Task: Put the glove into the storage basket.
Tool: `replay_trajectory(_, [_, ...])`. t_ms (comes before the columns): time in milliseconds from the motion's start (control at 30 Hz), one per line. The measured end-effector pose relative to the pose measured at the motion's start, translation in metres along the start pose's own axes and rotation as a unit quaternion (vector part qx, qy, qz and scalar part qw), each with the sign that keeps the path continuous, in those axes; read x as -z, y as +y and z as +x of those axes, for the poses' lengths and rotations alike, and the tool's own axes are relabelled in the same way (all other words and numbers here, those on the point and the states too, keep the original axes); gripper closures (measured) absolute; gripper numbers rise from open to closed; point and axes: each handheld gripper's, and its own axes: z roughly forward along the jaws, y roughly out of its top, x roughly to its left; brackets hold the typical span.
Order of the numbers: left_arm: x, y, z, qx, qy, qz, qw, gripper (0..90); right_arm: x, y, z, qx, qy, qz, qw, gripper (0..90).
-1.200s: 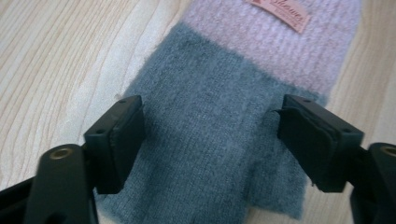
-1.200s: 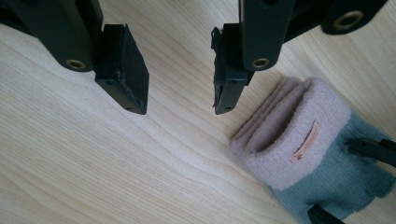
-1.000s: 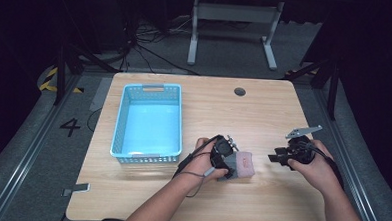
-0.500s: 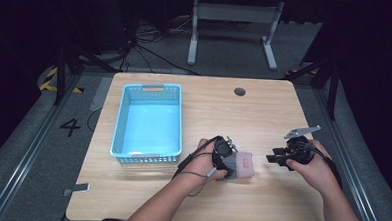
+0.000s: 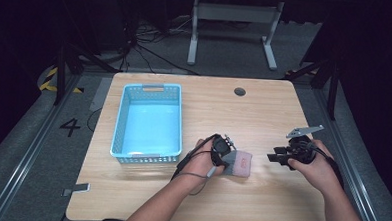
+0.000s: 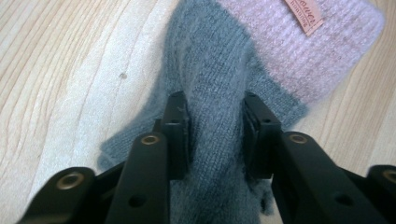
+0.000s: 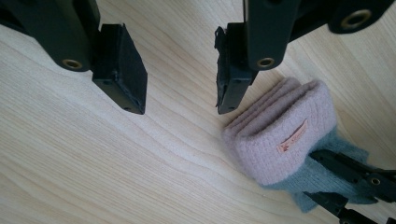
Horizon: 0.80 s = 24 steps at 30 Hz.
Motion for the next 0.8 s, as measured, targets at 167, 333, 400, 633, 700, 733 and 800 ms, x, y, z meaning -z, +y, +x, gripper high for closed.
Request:
replay_trajectory(167, [0.005, 0.001, -0.001, -0.005, -0.004, -0.003, 1.0, 69.6, 0.001, -0.001, -0.003, -0.003, -0.001, -0.001, 1.0, 54.4])
replay_trajectory(333, [0.019, 0.002, -0.003, -0.015, -0.004, -0.003, 0.9999, 69.8, 0.0, 0.001, -0.004, -0.003, -0.003, -0.002, 1.0, 54.4])
replay_trajectory(400, [0.027, 0.002, -0.005, -0.019, -0.007, -0.005, 0.9998, 69.8, -0.001, 0.002, -0.004, -0.002, -0.004, -0.002, 1.0, 54.5])
replay_trajectory(633, [0.057, 0.001, -0.008, -0.029, -0.012, -0.01, 0.9995, 69.6, -0.002, 0.004, -0.003, 0.0, -0.004, 0.001, 1.0, 54.5])
replay_trajectory(700, [0.066, 0.0, -0.007, -0.026, -0.013, -0.015, 0.9995, 69.6, -0.002, 0.004, -0.004, 0.0, -0.004, 0.0, 1.0, 54.5])
replay_trajectory(733, [0.07, -0.001, -0.007, -0.026, -0.012, -0.018, 0.9994, 69.6, -0.003, 0.005, -0.004, 0.001, -0.004, 0.0, 1.0, 54.6])
replay_trajectory(800, [0.077, -0.003, -0.005, -0.02, -0.014, -0.025, 0.9994, 69.4, -0.004, 0.006, -0.004, 0.0, -0.003, -0.001, 1.0, 54.5])
